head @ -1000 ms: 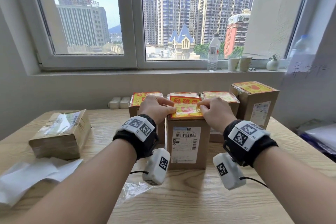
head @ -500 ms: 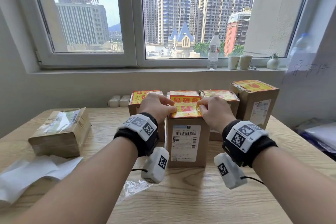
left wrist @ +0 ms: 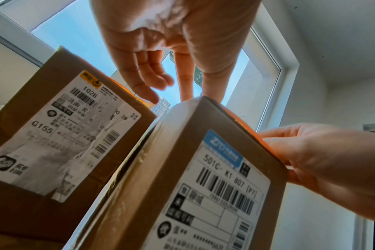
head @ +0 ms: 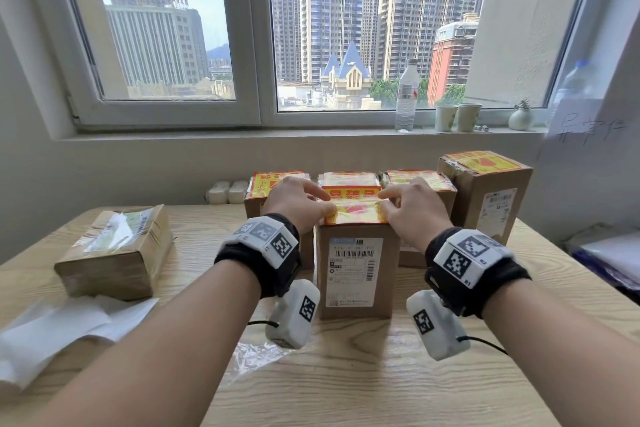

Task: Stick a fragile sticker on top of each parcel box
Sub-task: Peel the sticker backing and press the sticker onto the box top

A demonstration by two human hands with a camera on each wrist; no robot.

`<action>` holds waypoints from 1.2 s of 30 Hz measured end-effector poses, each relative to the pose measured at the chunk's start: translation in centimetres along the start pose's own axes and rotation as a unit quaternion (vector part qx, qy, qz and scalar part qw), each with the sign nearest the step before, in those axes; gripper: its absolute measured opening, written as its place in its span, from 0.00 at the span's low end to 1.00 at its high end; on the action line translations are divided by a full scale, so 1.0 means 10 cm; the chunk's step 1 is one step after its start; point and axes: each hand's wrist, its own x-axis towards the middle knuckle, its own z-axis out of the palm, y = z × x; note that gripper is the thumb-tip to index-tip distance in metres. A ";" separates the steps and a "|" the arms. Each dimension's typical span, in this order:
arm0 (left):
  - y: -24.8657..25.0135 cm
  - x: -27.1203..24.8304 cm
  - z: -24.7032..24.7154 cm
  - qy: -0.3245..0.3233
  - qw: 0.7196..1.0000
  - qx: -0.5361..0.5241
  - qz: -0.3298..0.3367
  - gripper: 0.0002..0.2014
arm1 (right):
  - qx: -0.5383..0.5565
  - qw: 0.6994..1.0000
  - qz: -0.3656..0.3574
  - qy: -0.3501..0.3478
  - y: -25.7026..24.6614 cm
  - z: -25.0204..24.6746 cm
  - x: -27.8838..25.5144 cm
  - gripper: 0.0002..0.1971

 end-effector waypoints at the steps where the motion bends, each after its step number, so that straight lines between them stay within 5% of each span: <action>1: 0.02 0.01 0.01 0.000 1.000 0.006 0.010 0.09 | 0.005 1.000 -0.011 0.015 -0.01 0.00 0.01 0.16; 3: 0.06 0.01 0.06 -0.013 0.998 0.037 0.043 0.12 | 0.013 0.999 -0.050 0.009 -0.06 0.02 0.01 0.17; 8: 0.11 -0.02 0.15 -0.060 0.993 0.091 0.054 0.19 | -0.040 0.983 -0.093 -0.151 -0.12 0.13 -0.02 0.24; 23: 0.05 -0.07 0.06 -0.115 0.993 0.033 0.004 0.29 | -0.040 0.988 -0.032 -0.148 -0.04 0.11 -0.03 0.30; 28: 0.01 -0.06 0.05 -0.138 0.989 -0.044 -0.015 0.41 | 0.048 0.991 0.013 -0.124 0.01 0.08 -0.15 0.33; 32: -0.06 -0.16 0.02 -0.227 0.971 -0.081 0.010 0.57 | 0.126 0.984 0.054 -0.112 0.04 0.01 -0.28 0.32; 36: -0.13 -0.28 0.02 -0.262 0.961 -0.085 0.025 0.59 | 0.143 0.982 0.068 -0.106 0.04 -0.06 -0.37 0.31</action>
